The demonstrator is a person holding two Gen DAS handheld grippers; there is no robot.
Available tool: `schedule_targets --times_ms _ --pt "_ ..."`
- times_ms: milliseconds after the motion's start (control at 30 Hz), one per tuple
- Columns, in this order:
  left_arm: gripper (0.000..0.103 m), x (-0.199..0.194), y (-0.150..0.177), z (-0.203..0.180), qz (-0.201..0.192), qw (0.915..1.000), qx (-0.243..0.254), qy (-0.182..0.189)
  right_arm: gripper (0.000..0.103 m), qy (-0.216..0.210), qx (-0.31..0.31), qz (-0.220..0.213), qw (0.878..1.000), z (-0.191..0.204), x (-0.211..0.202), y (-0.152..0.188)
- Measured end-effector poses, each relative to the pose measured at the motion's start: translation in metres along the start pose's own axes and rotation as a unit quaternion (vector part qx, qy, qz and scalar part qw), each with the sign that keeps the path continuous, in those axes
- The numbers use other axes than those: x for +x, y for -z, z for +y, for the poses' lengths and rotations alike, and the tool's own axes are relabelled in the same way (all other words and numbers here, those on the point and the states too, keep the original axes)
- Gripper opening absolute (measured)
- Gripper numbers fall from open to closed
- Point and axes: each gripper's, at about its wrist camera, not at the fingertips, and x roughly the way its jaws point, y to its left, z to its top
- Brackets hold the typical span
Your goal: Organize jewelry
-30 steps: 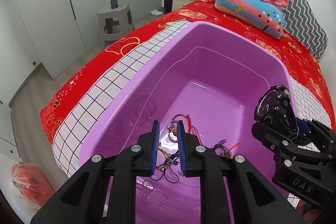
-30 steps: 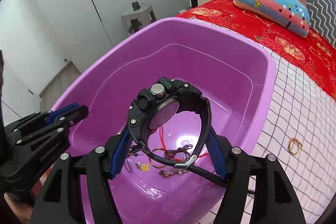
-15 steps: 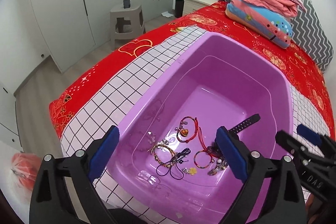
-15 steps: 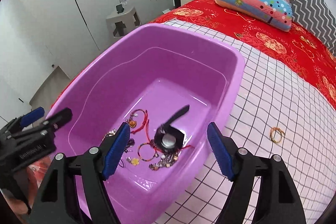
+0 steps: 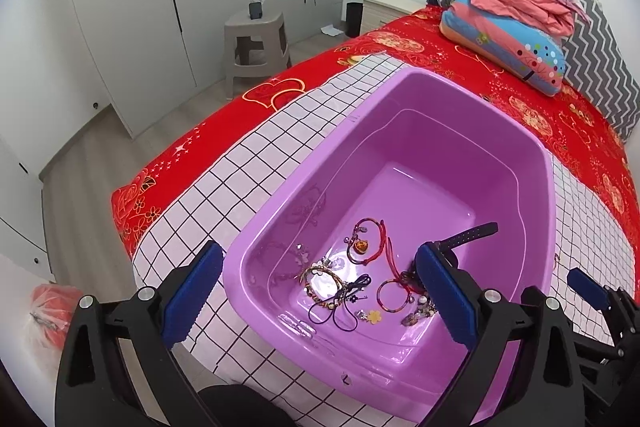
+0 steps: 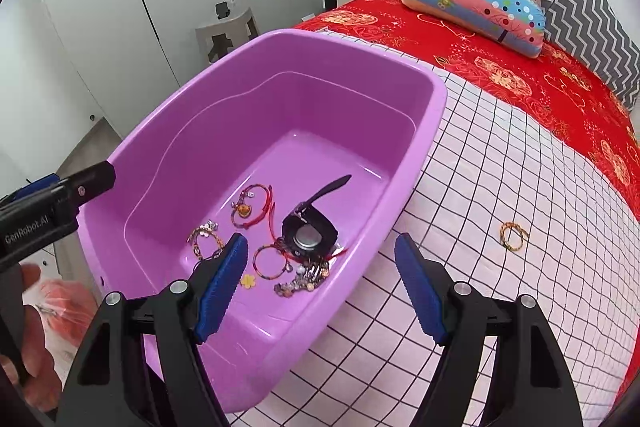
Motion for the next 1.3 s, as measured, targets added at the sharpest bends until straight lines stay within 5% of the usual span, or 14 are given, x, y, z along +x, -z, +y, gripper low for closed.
schedule_targets --times_ms 1300 --pt "0.096 -0.020 0.014 -0.006 -0.005 0.9999 0.011 -0.007 0.073 0.012 0.010 -0.008 1.000 0.002 -0.020 0.010"
